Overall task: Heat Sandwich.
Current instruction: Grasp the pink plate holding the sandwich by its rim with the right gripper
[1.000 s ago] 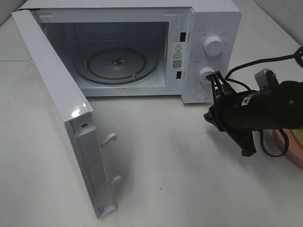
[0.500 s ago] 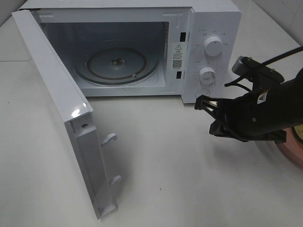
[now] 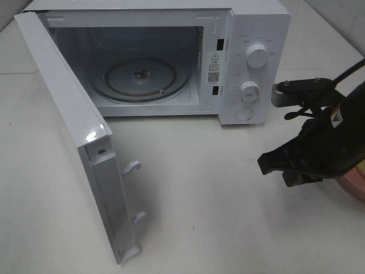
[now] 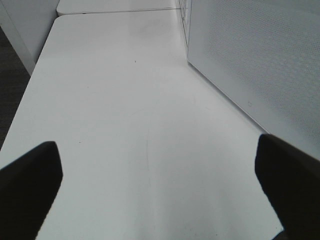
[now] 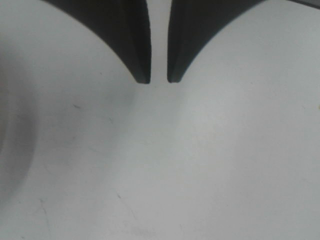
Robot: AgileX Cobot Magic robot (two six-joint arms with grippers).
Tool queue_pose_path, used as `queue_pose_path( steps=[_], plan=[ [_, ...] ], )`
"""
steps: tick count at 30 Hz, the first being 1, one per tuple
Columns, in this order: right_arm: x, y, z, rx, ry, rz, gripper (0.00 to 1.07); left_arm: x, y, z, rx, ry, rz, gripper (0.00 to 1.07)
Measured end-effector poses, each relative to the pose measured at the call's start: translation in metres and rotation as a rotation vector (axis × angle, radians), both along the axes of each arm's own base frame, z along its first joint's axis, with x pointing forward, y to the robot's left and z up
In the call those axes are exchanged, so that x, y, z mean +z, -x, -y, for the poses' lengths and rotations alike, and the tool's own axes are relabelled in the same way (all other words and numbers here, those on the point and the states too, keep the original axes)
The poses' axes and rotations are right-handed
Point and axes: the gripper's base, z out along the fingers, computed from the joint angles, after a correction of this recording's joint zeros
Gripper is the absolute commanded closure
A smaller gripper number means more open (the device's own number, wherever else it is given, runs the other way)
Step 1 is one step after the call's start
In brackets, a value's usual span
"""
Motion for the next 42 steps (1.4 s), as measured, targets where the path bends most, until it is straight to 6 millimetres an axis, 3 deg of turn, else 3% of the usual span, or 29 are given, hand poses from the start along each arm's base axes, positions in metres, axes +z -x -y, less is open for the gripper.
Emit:
queue_pose_path(
  steps=[6, 10, 11, 16, 17, 20, 31, 42],
  plan=[
    [0.011, -0.003, 0.013, -0.035, 0.059, -0.065, 0.85, 0.0, 0.0, 0.0, 0.0, 0.0, 0.0, 0.02],
    [0.018, -0.011, 0.028, -0.075, 0.092, -0.071, 0.69, 0.0, 0.0, 0.0, 0.0, 0.0, 0.0, 0.02],
    [0.018, -0.011, 0.028, -0.075, 0.092, -0.071, 0.69, 0.0, 0.0, 0.0, 0.0, 0.0, 0.0, 0.02],
    [0.025, -0.021, 0.044, -0.093, 0.114, -0.049, 0.25, 0.0, 0.0, 0.0, 0.0, 0.0, 0.0, 0.02],
    [0.025, -0.021, 0.044, -0.093, 0.114, -0.049, 0.25, 0.0, 0.0, 0.0, 0.0, 0.0, 0.0, 0.02],
    [0.026, -0.025, 0.054, -0.077, 0.124, -0.032, 0.1, 0.0, 0.0, 0.0, 0.0, 0.0, 0.0, 0.02],
    [0.013, -0.037, 0.074, -0.119, 0.137, -0.065, 0.12, 0.0, 0.0, 0.0, 0.0, 0.0, 0.0, 0.02],
    [-0.002, -0.061, 0.073, -0.118, 0.145, -0.086, 0.14, 0.0, 0.0, 0.0, 0.0, 0.0, 0.0, 0.02]
  ],
)
